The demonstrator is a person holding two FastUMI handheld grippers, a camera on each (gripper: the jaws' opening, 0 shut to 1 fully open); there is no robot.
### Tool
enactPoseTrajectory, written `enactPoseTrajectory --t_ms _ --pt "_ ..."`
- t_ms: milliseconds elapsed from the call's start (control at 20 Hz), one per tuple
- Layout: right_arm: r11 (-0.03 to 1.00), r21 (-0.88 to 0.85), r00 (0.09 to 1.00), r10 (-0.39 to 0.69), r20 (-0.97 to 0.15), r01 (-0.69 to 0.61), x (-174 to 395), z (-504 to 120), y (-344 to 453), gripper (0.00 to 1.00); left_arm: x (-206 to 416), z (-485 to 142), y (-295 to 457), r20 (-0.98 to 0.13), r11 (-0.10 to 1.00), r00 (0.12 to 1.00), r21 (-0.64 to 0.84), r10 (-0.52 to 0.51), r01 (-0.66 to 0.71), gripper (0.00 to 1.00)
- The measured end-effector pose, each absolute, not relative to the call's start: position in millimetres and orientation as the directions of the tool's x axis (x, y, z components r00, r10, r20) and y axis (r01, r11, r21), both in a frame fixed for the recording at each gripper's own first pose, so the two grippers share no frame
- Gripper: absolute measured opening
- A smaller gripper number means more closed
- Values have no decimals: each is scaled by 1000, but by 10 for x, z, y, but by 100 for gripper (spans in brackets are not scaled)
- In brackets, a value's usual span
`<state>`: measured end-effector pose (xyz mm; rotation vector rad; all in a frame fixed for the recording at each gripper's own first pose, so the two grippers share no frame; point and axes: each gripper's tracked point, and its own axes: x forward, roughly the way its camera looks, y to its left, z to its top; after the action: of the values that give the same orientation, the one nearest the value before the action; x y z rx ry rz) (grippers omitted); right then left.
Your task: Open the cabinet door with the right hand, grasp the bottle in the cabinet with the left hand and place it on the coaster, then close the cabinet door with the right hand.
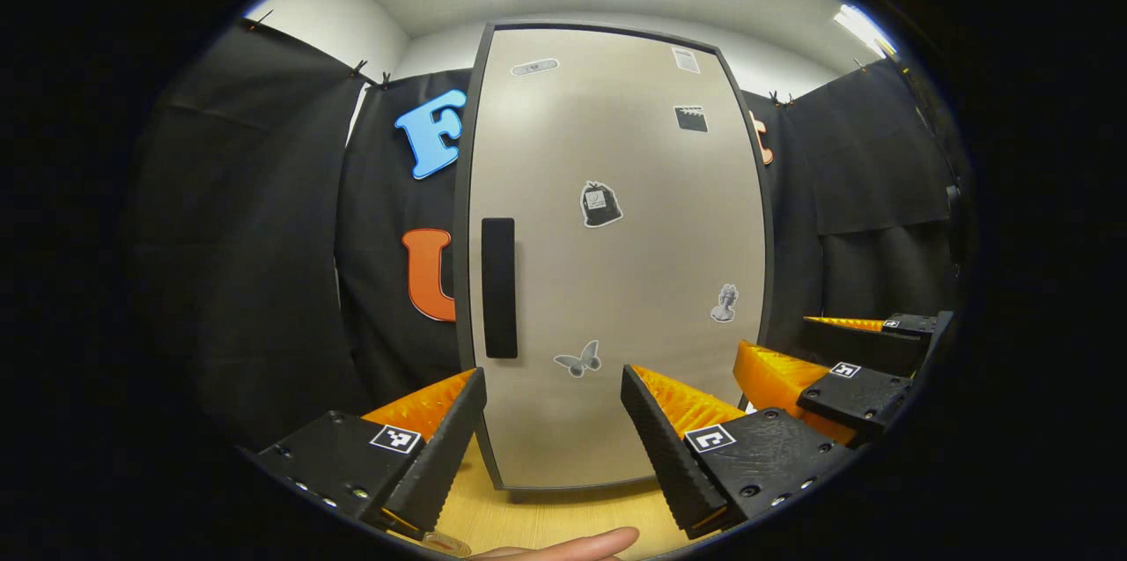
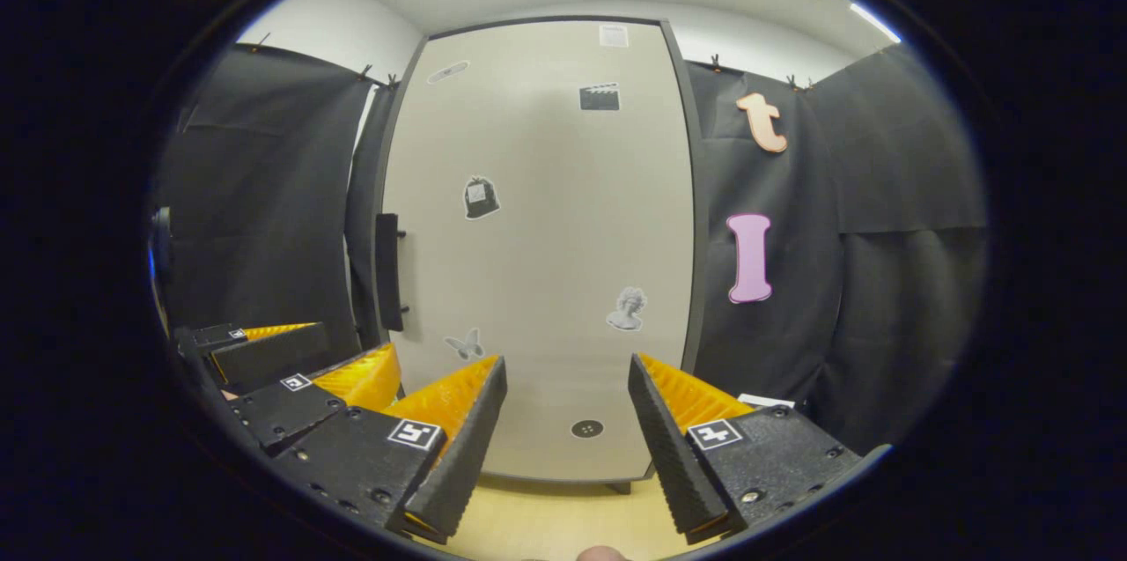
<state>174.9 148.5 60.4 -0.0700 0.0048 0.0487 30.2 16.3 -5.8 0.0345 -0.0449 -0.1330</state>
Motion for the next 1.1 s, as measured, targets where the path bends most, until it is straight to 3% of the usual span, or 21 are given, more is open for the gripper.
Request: enactPoseTrajectory --t_ms 300,1100 --pt "996 -66 999 53 -8 -53 1772 609 1473 99 331 -14 128 65 991 989 30 -135 133 94" --pt "998 -27 998 48 28 -48 2021 692 1418 99 512 67 96 121 992 986 57 -116 110 95"
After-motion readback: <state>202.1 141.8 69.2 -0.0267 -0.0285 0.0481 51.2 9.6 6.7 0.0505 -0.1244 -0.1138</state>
